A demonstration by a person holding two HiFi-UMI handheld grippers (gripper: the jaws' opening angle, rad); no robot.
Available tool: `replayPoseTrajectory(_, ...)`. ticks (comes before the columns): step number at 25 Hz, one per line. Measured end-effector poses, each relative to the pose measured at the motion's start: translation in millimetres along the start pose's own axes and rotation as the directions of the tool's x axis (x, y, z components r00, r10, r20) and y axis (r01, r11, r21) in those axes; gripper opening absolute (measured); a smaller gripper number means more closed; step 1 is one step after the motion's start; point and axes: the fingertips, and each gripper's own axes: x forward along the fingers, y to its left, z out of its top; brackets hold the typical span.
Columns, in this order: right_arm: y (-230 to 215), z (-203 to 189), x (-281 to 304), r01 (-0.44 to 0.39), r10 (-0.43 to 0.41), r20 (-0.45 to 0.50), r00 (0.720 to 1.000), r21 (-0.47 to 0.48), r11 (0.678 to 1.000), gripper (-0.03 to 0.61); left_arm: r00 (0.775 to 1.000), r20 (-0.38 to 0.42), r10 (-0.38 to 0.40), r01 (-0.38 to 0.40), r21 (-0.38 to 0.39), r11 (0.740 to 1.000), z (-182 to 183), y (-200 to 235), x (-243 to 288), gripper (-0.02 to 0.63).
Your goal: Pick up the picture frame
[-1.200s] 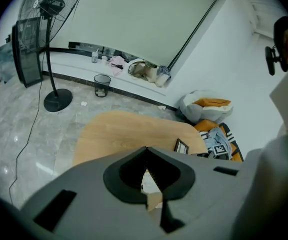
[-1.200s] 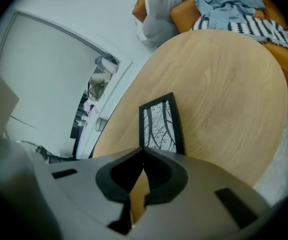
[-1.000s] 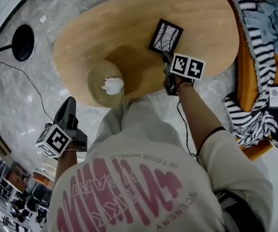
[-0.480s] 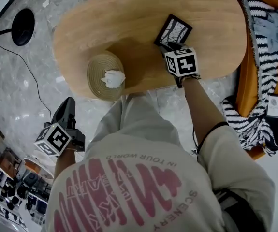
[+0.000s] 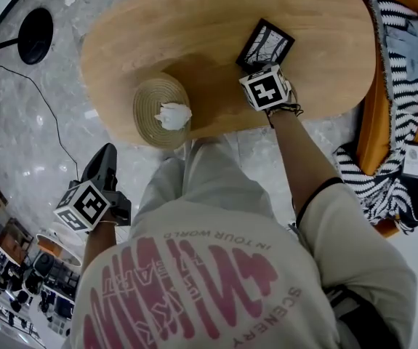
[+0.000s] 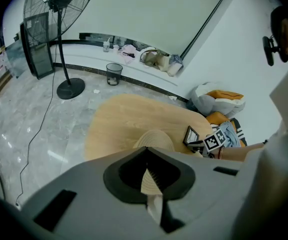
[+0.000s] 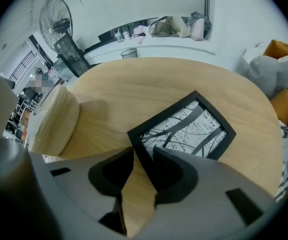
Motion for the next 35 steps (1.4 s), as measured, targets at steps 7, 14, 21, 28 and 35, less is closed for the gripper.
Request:
replayPoseTrajectory(7,0,-5,6,0.060,-0.066,-0.050,0.997,-0.105,0.993,0.123,1.000,0.018,-0.016,0.016,0.004,1.000,6,0,4,0.003)
replayPoseTrajectory(14,3,-5,2,0.057,-0.068,-0.099,0.993,-0.113,0.992,0.092,0.999,0.042,-0.019,0.020,-0.007,1.000,8,2,-3,0.003)
replayPoseTrajectory(21,3,3,-5,0.060,-0.063,-0.085,0.994,-0.036,0.998,0.069,0.998,0.063,-0.029,0.029,-0.002,1.000,13,5,-9,0.003)
replayPoseTrajectory(28,17,1,-15,0.027,-0.023,-0.051,0.998,0.079,0.997,0.069,0.995,0.090,-0.038,0.036,0.022,0.999,17,9,-12,0.003)
replayPoseTrajectory(35,27,4,-32,0.013,-0.012,-0.009,1.000,0.175,0.985,0.067,0.990,0.119,-0.070,0.064,0.054,0.996,33,5,-8,0.003)
